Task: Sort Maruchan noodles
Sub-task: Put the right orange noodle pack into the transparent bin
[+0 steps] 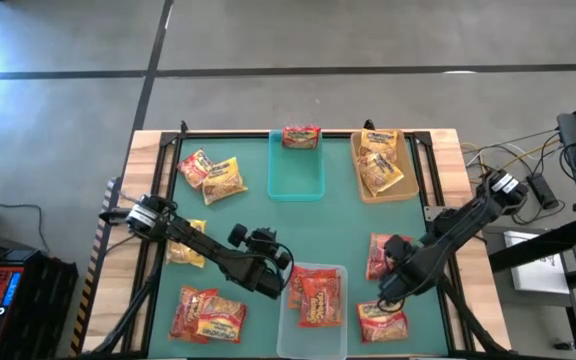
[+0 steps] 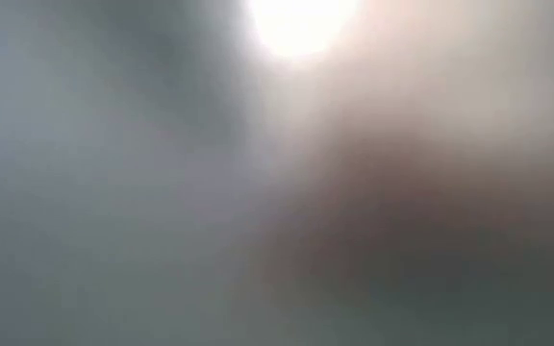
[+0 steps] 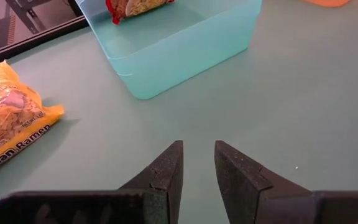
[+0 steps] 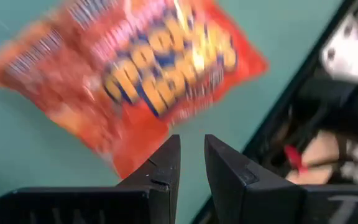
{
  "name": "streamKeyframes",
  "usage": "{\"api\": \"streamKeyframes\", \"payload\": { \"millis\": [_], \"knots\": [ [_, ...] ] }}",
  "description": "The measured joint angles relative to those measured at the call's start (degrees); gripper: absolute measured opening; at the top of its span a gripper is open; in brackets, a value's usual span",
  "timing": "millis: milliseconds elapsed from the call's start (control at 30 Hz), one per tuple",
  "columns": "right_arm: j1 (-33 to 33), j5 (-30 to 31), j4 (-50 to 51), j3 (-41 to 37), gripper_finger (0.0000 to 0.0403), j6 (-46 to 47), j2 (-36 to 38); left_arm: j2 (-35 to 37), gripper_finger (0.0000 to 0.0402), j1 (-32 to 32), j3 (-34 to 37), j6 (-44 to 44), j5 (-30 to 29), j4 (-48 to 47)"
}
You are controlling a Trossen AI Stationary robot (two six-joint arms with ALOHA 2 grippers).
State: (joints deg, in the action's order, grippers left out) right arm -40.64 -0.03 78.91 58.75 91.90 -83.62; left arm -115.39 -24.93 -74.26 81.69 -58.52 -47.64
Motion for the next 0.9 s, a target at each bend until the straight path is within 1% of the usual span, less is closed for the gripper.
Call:
{"api": "streamKeyframes", "payload": {
  "millis": [100, 167, 233, 367, 533, 733, 833, 900],
  "knots": [
    [0.0, -2.0, 0.2, -2.0, 0.0063, 0.1, -0.5, 0.0, 0.0075, 0.0, 0.0, 0.0, 0.0, 0.0],
    [0.1, -1.9, -0.1, -3.2, 0.0063, 0.0, -0.7, 0.0, 0.0075, 0.0, 0.0, 0.0, 0.0, 0.0],
    [0.5, -0.5, -1.1, -4.4, 0.0063, -1.5, -0.8, 0.0, 0.0075, 0.0, 0.0, -0.2, 0.0, 0.0],
    [1.7, 5.7, -7.0, -6.4, 0.0063, -7.5, -0.8, 0.0, 0.0075, 0.0, 0.0, -0.2, 0.0, 0.0],
    [5.6, 12.8, -14.4, -7.9, 0.0063, -13.2, -0.8, 0.1, 0.0075, 0.0, 0.0, -0.2, 0.0, 0.0],
    [12.6, 22.8, -26.3, -8.9, 0.0063, -23.1, -0.8, 0.2, 0.0075, 0.0, 0.0, -0.2, 0.0, 0.0],
    [16.7, 26.5, -33.5, -9.1, 0.0063, -29.1, -0.8, 0.2, 0.0075, 0.0, 0.0, -0.2, 0.0, 0.0],
    [19.3, 27.5, -38.2, -9.0, 0.0063, -33.3, -0.8, 0.2, 0.0075, 0.0, 0.0, -0.2, 0.0, 0.0]
  ]
}}
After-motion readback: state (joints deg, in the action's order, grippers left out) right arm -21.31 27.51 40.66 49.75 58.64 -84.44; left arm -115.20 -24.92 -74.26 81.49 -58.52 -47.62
